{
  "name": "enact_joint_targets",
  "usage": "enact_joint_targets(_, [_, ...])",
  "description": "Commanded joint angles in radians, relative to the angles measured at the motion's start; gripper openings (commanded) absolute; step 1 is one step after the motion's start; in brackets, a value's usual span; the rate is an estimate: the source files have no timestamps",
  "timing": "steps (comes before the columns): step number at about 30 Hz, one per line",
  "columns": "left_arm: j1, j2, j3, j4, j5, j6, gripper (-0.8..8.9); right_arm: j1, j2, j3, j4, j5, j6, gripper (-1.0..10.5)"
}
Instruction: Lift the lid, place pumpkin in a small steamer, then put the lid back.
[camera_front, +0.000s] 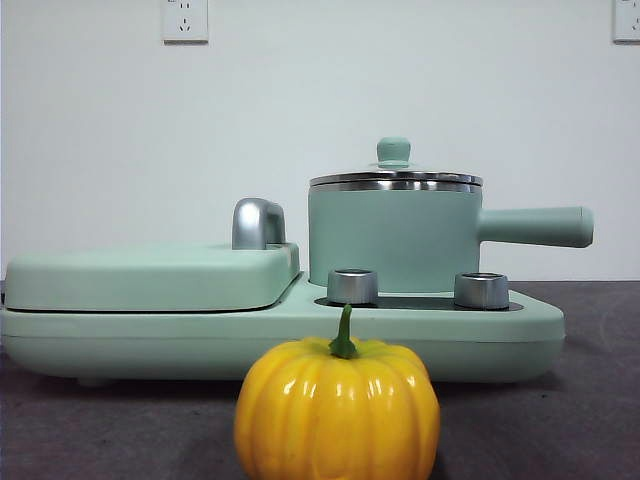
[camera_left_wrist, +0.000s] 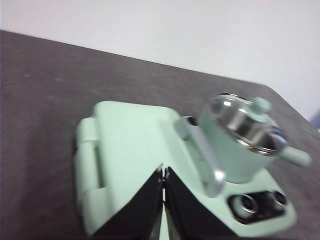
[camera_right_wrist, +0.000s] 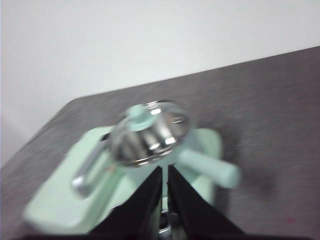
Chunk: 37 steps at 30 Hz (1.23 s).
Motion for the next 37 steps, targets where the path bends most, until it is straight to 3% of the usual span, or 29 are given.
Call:
enact_joint_targets(1, [-0.010, 0.075, 0.101, -0.031, 0.040, 0.060, 0.07, 0.002, 0.053, 0.081, -0.044, -0.074, -0.047, 0.1])
enact_joint_targets(5, [-0.027, 0.183, 0.214, -0.080, 0.155, 0.066, 0.07, 0.002, 0.122, 0.178, -0.125, -0.191, -0.140, 0.1])
enact_joint_targets(10, [-0.055, 0.267, 0.277, -0.089, 0.294, 0.068, 0.07, 0.002, 0.160, 0.236, -0.189, -0.272, -0.237, 0.2])
enact_joint_targets(19, [-0.121, 0.324, 0.288, -0.090, 0.315, 0.085, 0.14, 0.002, 0.161, 0.238, -0.193, -0.274, -0.239, 0.5])
enact_joint_targets(25, [-0.169, 0.352, 0.288, -0.074, 0.315, 0.093, 1.66, 0.002, 0.161, 0.238, -0.211, -0.270, -0.238, 3.1])
enact_joint_targets(30, [-0.217, 0.394, 0.292, -0.038, 0.315, 0.092, 4.19, 0.002, 0.161, 0.238, -0.211, -0.270, -0.237, 4.3])
enact_joint_targets(37, [-0.291, 0.498, 0.343, -0.003, 0.311, 0.092, 4.42, 0.002, 0.161, 0.238, -0.211, -0.270, -0.234, 4.5])
